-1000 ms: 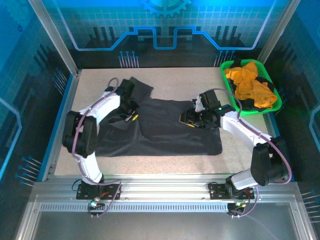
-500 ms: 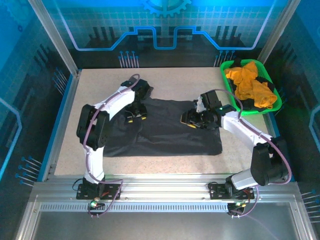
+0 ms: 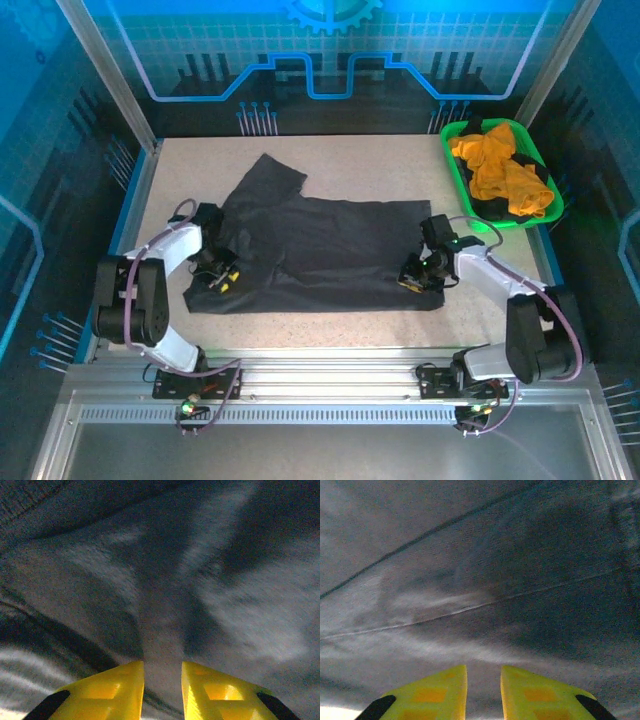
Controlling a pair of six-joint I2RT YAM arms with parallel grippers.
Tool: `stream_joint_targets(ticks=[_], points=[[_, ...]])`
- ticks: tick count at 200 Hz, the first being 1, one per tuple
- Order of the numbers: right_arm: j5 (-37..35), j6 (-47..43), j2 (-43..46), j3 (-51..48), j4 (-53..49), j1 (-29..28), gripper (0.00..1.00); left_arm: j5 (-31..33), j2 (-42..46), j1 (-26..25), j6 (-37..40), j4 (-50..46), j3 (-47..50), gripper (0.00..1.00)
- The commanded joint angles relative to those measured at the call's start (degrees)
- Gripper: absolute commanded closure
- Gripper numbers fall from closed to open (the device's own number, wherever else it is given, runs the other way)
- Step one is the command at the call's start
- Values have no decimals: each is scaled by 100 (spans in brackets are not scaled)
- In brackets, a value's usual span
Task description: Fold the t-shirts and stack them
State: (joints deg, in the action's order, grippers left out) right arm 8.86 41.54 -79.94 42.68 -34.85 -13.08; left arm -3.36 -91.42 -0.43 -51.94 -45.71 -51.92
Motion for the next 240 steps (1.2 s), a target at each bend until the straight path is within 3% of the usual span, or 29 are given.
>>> stream_joint_targets(ticks=[1,28,48,113,137,158,193,240], points=[[-581,98,-467,131,-241,18,77,-83,-122,272,-590,432,148,75],[-1001,201,-1088,422,-951,-18,79,-41,126,681,-1058,547,701,76],[-902,206,-1171,431,-1196,-109,79,116,436,886,-1134,396,984,76],[-77,761,-1202,235,-1390,-1026,76,175,963,1730,-557,105,1263,76],[-115,935,-992,266,-1366,-1136,75,114,982,1922,-306,226,1088,74],[-363,722,-769,714,-1516,-1078,70,16,839,1742,-35,152,387,67],[-640,-20,-277,1751,-1471,-901,51,818,456,724,-54,-161,-1559,61],[896,-649,-330,2244,-234,-78,46,481,-2097,300,544,197,-4451,57]])
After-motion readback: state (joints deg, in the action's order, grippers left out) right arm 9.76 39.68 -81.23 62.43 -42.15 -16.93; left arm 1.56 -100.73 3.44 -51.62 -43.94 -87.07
